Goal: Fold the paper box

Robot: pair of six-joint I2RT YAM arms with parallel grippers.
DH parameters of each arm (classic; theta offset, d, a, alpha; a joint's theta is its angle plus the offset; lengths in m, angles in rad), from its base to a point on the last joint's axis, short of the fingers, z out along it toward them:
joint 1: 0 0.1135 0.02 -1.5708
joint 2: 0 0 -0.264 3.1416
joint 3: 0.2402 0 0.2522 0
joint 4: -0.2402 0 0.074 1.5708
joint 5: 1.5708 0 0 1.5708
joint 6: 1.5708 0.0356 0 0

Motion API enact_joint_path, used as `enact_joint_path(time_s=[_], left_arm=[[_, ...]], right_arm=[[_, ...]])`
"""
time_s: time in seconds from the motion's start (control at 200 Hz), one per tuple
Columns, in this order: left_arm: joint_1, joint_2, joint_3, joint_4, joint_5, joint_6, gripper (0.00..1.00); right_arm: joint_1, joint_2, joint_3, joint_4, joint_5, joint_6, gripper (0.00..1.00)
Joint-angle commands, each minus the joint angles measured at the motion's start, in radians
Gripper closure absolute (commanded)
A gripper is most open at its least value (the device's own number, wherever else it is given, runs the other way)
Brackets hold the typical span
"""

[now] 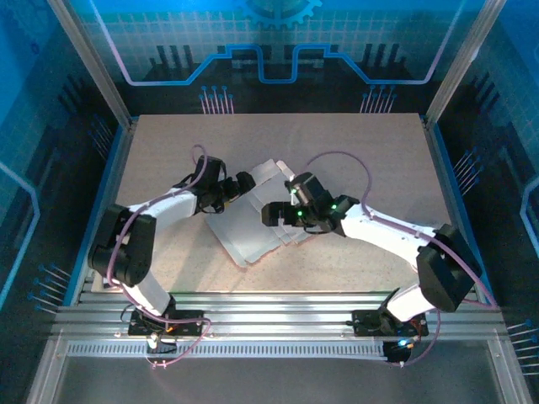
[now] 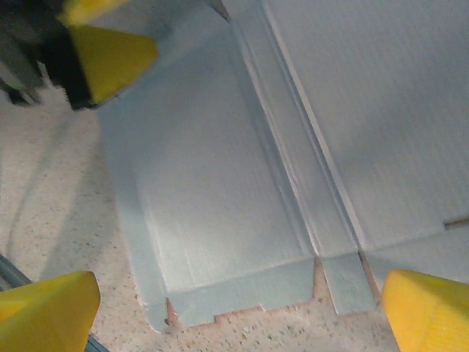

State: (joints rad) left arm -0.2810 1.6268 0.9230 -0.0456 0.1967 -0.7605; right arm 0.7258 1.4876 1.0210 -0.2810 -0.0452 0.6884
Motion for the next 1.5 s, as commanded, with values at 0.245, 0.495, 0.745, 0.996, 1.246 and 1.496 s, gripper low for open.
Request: enact_joint_path(time_s=[0.245,0.495,0.745,0.996,1.246,1.496], left_arm=[[-0.213,-0.303,-0.198,-0.169,-0.156,-0.155,0.01],[-0.285,-0.338,-0.274,-0.168,-0.223,-0.265,0.01],[-0.285,-0.260,-0.296,-0.095,-0.195,-0.298,0.01],[-0.278,-0.173,-0.271,-0.104,-0.206,-0.281,0.01],[-0.205,-0.145,-0.251,-0.119,-0.182,-0.216,0.01],[-0.091,-0.085,-0.138,-0.144,-0.161,-0.074,0.01]], right_arm=[[-0.187,0.227,0.342,-0.285,-0.111,-0.388,0.00],[-0.213,0.521,0.600,-0.395,-0.017,-0.456,0.00],[-0.225,0.637,0.656,-0.368,-0.029,-0.436,0.00],[-0.249,0.606,0.534,-0.324,-0.019,-0.412,0.00],[-0.275,0.484,0.307,-0.243,-0.032,-0.361,0.00],[-0.260,0.306,0.042,-0.132,-0.056,-0.242,0.00]])
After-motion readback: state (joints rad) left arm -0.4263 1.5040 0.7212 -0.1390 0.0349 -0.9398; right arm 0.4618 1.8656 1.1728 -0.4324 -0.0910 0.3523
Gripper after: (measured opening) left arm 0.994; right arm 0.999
